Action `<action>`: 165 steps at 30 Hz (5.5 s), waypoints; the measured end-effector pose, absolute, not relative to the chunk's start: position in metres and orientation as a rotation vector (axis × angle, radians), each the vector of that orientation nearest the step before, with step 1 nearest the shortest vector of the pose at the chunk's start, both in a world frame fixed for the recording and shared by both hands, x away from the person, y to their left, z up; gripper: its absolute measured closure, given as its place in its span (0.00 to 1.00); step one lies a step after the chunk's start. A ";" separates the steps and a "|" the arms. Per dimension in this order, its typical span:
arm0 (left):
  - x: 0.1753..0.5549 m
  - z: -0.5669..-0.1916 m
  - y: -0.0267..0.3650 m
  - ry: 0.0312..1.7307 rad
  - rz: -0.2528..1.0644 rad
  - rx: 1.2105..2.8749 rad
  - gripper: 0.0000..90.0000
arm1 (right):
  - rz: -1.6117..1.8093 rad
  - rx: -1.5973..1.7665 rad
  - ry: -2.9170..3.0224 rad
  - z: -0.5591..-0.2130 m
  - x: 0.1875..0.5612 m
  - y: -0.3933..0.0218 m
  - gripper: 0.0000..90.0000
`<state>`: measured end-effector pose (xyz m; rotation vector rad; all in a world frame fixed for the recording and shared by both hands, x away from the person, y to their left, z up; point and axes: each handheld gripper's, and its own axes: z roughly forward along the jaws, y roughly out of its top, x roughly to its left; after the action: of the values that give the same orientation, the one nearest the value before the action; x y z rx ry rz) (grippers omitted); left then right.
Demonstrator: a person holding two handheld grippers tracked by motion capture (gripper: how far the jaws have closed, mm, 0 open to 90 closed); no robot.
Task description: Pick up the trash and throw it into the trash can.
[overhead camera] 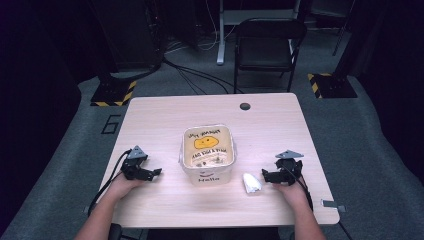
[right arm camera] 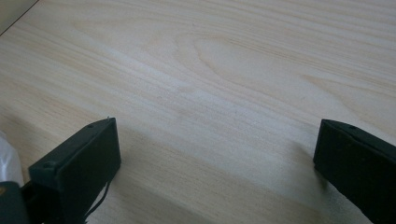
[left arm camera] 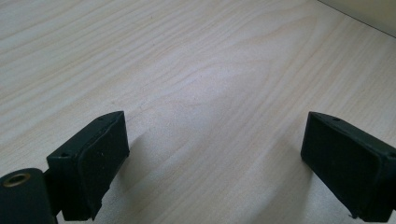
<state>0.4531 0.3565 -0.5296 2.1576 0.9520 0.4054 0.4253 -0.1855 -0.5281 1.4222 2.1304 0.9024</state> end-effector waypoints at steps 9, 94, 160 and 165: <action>0.453 -0.529 0.357 0.949 0.400 2.165 0.08 | 0.896 1.429 2.120 -0.524 0.423 -0.188 0.15; 0.454 -0.530 0.356 0.950 0.401 2.159 0.08 | 1.124 1.129 2.453 -0.493 0.391 -0.128 0.39; 0.454 -0.529 0.356 0.948 0.396 2.159 0.08 | 1.087 1.159 2.450 -0.430 0.406 -0.129 0.54; 0.454 -0.529 0.357 0.947 0.396 2.160 0.08 | 1.090 1.151 2.447 -0.418 0.405 -0.128 0.54</action>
<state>0.4539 0.3565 -0.5294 2.1603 0.9470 0.3963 0.4054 -0.1279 -0.4181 1.1511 2.4469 1.0902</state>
